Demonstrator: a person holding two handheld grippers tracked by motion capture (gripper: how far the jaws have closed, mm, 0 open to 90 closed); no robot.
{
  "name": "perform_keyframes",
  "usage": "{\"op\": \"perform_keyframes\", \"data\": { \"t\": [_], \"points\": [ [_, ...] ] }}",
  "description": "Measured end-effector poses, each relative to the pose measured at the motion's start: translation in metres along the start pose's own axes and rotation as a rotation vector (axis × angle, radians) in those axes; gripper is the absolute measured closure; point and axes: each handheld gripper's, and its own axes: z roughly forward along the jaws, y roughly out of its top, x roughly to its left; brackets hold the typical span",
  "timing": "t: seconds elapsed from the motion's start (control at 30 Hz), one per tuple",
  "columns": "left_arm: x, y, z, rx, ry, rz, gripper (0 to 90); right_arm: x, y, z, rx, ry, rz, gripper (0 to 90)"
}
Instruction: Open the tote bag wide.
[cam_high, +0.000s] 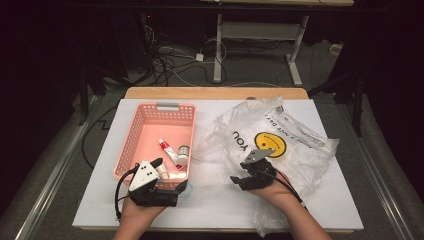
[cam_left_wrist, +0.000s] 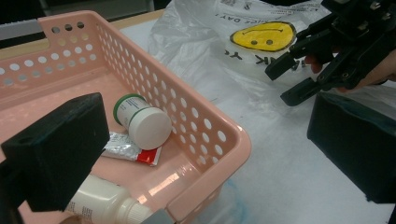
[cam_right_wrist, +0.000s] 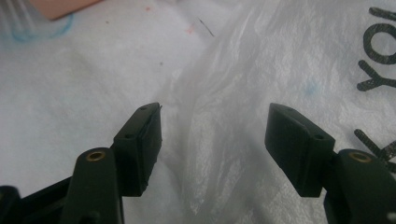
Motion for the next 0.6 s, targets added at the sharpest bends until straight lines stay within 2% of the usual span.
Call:
{"op": "perform_keyframes", "data": {
  "t": [0.3, 0.4, 0.6],
  "points": [
    [-0.0002, -0.0003, 0.0005, 0.003, -0.003, 0.0, 0.0, -0.0007, -0.0039, 0.0006, 0.002, -0.007, 0.002, 63.4],
    [-0.0003, -0.0003, 0.0008, 0.006, -0.005, 0.002, 0.0, -0.0015, -0.0046, 0.0015, 0.001, -0.005, -0.004, 69.3],
    [-0.0004, -0.0004, 0.0011, 0.006, -0.006, -0.001, 0.0, -0.0026, -0.0057, 0.0002, -0.006, -0.008, 0.015, 79.4]
  ]
}}
